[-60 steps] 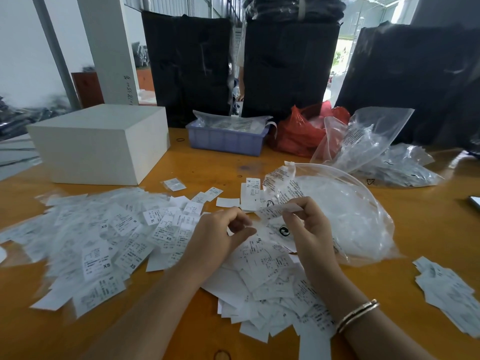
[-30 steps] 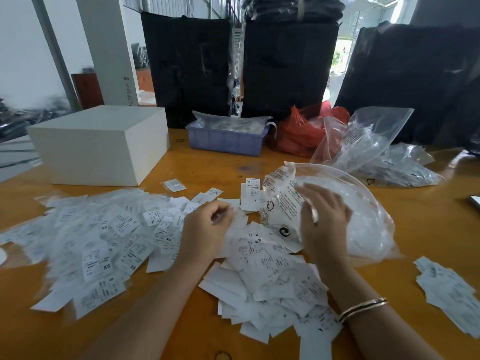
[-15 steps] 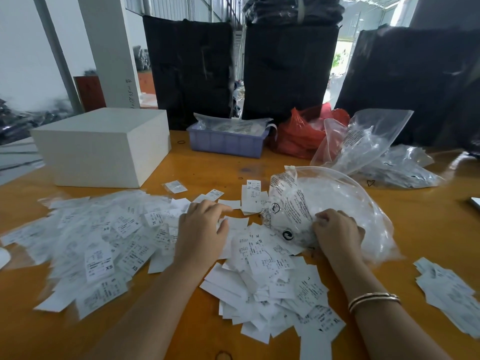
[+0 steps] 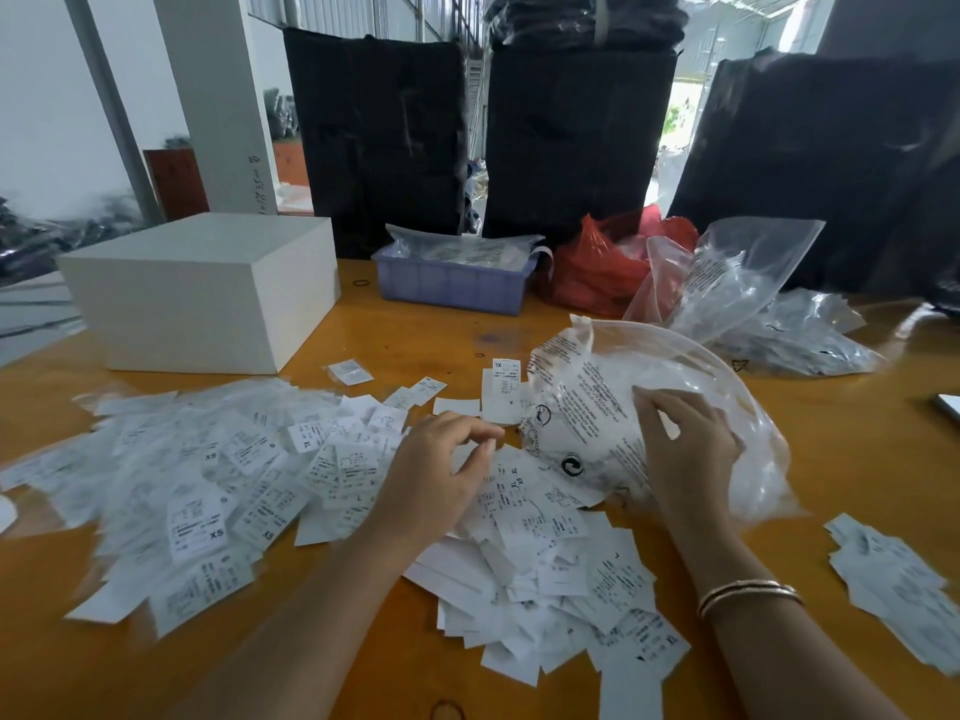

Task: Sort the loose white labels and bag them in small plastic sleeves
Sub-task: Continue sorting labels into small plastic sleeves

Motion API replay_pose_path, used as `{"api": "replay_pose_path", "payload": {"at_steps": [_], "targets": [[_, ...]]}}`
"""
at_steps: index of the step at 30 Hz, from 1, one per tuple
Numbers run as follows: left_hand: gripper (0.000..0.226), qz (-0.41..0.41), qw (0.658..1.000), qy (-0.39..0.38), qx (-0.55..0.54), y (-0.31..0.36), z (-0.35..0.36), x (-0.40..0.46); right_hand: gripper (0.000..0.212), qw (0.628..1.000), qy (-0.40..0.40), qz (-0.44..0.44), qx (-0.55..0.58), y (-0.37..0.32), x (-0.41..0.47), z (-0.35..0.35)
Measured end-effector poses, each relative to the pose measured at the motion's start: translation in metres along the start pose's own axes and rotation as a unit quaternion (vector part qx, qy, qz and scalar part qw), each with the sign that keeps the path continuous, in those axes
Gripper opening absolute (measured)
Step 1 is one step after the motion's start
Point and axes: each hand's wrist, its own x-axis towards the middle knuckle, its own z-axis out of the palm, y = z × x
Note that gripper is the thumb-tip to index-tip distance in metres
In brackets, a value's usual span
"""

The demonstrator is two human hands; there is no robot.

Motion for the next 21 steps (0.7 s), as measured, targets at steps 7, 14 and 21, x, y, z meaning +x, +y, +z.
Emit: {"api": "replay_pose_path", "payload": {"at_steps": [7,14,21], "targets": [[0.031,-0.017,0.991,-0.072,-0.110,0.004,-0.004,-0.001,0.017,0.948,-0.260,-0.118,0.139,-0.046,-0.032,0.011],[0.007,-0.059,0.979,0.049,-0.187,0.001,-0.005,0.004,0.041,0.926,-0.340,-0.046,0.158,-0.042,-0.034,0.014],[0.012,-0.130,0.957,0.093,-0.243,-0.002,-0.005,0.004,0.051,0.873,-0.391,-0.253,-0.146,-0.030,-0.039,0.034]]}}
